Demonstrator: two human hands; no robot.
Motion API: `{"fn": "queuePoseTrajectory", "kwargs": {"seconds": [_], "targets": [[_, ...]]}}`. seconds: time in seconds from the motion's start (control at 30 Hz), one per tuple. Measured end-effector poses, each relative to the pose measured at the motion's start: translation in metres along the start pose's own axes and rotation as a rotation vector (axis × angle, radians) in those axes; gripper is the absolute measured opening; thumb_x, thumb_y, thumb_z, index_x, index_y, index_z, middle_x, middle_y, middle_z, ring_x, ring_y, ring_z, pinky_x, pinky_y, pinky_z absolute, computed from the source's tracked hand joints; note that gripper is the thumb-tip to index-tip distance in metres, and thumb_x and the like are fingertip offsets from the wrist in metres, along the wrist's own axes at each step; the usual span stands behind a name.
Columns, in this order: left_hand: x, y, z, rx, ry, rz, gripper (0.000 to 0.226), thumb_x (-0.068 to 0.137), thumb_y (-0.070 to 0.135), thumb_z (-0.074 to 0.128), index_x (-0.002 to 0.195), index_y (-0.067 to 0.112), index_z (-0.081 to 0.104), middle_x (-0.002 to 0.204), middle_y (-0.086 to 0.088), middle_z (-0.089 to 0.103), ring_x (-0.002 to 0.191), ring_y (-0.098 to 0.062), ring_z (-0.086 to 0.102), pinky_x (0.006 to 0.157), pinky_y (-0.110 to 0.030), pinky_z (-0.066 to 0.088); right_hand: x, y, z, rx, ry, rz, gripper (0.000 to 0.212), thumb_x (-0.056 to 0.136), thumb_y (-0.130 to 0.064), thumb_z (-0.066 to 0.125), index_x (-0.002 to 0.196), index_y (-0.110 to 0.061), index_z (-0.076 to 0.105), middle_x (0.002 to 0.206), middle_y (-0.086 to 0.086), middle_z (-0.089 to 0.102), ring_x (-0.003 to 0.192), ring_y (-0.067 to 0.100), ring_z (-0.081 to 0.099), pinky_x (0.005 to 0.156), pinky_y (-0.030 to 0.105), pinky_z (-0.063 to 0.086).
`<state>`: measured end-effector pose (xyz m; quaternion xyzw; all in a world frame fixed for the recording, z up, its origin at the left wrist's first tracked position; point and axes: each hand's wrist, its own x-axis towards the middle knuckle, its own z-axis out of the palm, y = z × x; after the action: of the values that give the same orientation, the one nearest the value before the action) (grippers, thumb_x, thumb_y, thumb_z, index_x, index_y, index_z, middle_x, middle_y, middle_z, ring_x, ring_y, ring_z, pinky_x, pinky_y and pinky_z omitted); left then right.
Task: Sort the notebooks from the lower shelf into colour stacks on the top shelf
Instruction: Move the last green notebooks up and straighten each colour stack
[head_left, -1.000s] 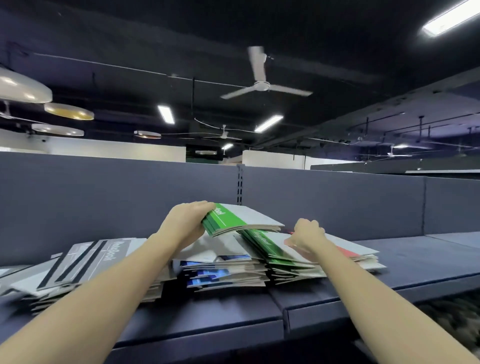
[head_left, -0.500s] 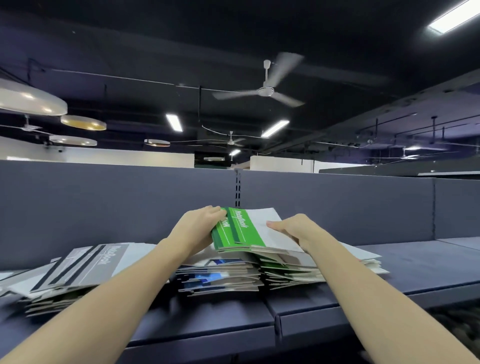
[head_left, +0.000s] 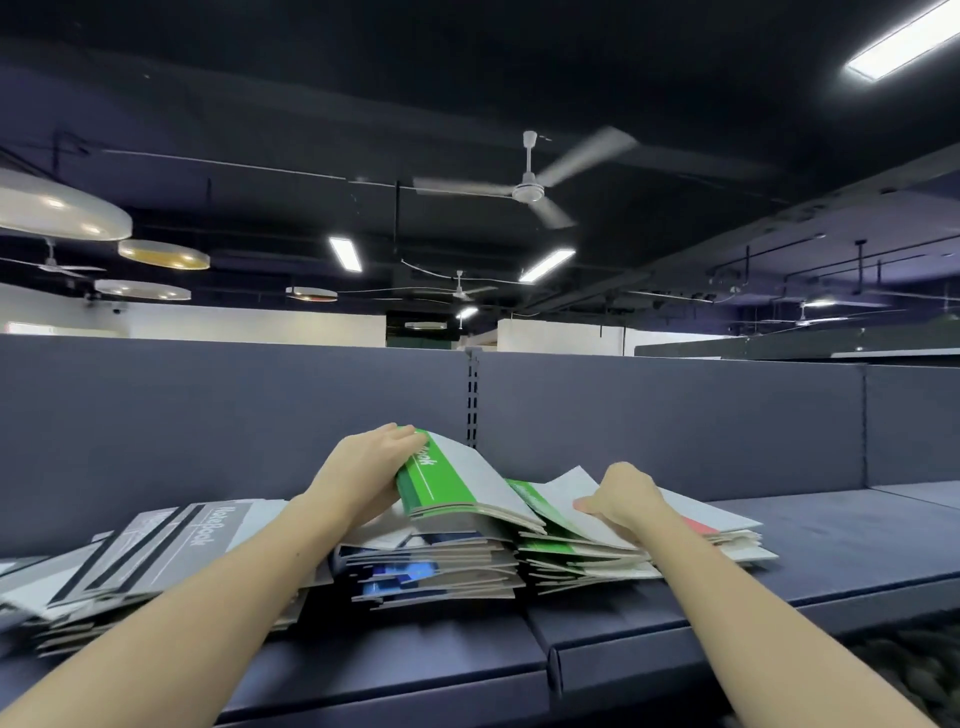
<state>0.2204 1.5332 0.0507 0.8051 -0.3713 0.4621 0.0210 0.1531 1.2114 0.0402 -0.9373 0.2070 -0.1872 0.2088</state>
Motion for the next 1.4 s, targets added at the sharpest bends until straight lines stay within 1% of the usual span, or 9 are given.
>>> {"fn": "queuePoseTrajectory", "kwargs": {"seconds": [0.2, 0.33, 0.43, 0.57, 0.7, 0.8, 1.17, 1.27, 1.4], "targets": [[-0.013, -0.005, -0.013, -0.035, 0.083, -0.068, 0.045, 0.062, 0.003, 0.079, 0.100, 0.019, 0.061, 0.089, 0.000, 0.071, 0.074, -0.023, 0.070, 0.046, -0.034, 0.055, -0.009, -0.008, 0.006, -0.073, 0.052, -0.013, 0.030, 0.087, -0.035, 0.065, 0.104, -0.014, 0.052, 0.114, 0.010, 0.053, 0.106, 0.034, 0.053, 0.081, 0.035, 0.045], [-0.010, 0.001, -0.019, -0.043, 0.082, -0.084, 0.038, 0.065, 0.004, 0.079, 0.097, 0.017, 0.066, 0.090, 0.003, 0.070, 0.077, -0.022, 0.068, 0.049, -0.034, 0.055, -0.018, -0.031, 0.000, 0.198, 0.052, -0.112, 0.028, 0.096, -0.040, 0.055, 0.097, -0.014, 0.066, 0.095, 0.004, 0.071, 0.089, 0.025, 0.061, 0.079, 0.033, 0.050], [-0.005, 0.014, -0.019, -0.032, 0.053, -0.043, 0.036, 0.065, 0.007, 0.082, 0.097, 0.017, 0.067, 0.094, 0.004, 0.070, 0.083, -0.020, 0.068, 0.049, -0.034, 0.056, -0.031, -0.059, -0.011, 0.666, -0.254, -0.044, 0.048, 0.095, -0.053, 0.057, 0.087, -0.008, 0.072, 0.073, 0.000, 0.071, 0.062, 0.017, 0.051, 0.060, 0.028, 0.041], [-0.005, 0.028, -0.018, -0.052, 0.038, -0.040, 0.031, 0.070, 0.012, 0.069, 0.101, 0.015, 0.067, 0.103, 0.003, 0.071, 0.095, -0.019, 0.068, 0.055, -0.034, 0.058, -0.035, -0.062, -0.015, 0.782, -0.372, -0.010, 0.028, 0.076, -0.027, 0.087, 0.084, -0.006, 0.070, 0.074, 0.002, 0.069, 0.067, 0.020, 0.056, 0.063, 0.027, 0.047], [-0.008, 0.033, -0.014, -0.084, -0.068, -0.054, 0.053, 0.078, 0.005, 0.071, 0.129, 0.013, 0.062, 0.141, 0.001, 0.058, 0.133, -0.023, 0.053, 0.083, -0.042, 0.059, -0.035, -0.050, -0.018, 0.863, -0.346, 0.044, 0.023, 0.081, -0.010, 0.082, 0.095, 0.005, 0.071, 0.072, 0.007, 0.075, 0.054, 0.014, 0.066, 0.050, 0.022, 0.051], [-0.008, 0.033, -0.014, -0.062, -0.063, -0.031, 0.063, 0.073, -0.001, 0.075, 0.132, 0.014, 0.060, 0.143, -0.001, 0.057, 0.132, -0.024, 0.053, 0.077, -0.041, 0.061, -0.032, -0.037, -0.019, 0.889, -0.268, 0.082, 0.023, 0.081, -0.003, 0.080, 0.100, 0.008, 0.072, 0.069, 0.009, 0.071, 0.054, 0.017, 0.066, 0.055, 0.026, 0.053], [-0.018, 0.034, -0.031, 0.083, 0.006, -0.048, 0.070, 0.035, 0.003, 0.091, 0.102, 0.012, 0.074, 0.109, 0.001, 0.074, 0.097, -0.017, 0.073, 0.041, -0.024, 0.053, -0.016, -0.020, -0.023, 0.660, 0.026, 0.116, 0.017, 0.083, -0.001, 0.067, 0.080, -0.010, 0.053, 0.091, 0.014, 0.060, 0.075, 0.025, 0.057, 0.067, 0.030, 0.055], [-0.028, 0.026, -0.034, -0.003, -0.026, -0.127, 0.058, 0.062, -0.001, 0.082, 0.117, 0.011, 0.069, 0.127, -0.002, 0.067, 0.116, -0.023, 0.066, 0.062, -0.037, 0.062, -0.024, -0.020, -0.013, 0.355, 0.102, 0.093, 0.019, 0.085, -0.002, 0.049, 0.071, -0.013, 0.041, 0.073, 0.006, 0.051, 0.061, 0.021, 0.046, 0.054, 0.025, 0.041], [-0.037, 0.019, -0.035, -0.052, -0.045, -0.182, 0.055, 0.081, 0.001, 0.069, 0.133, 0.012, 0.061, 0.142, -0.001, 0.057, 0.132, -0.025, 0.054, 0.082, -0.042, 0.059, -0.033, -0.020, 0.000, 0.100, 0.081, 0.042, 0.017, 0.090, -0.005, 0.044, 0.102, -0.007, 0.056, 0.112, 0.016, 0.064, 0.095, 0.034, 0.060, 0.077, 0.032, 0.046]]}}
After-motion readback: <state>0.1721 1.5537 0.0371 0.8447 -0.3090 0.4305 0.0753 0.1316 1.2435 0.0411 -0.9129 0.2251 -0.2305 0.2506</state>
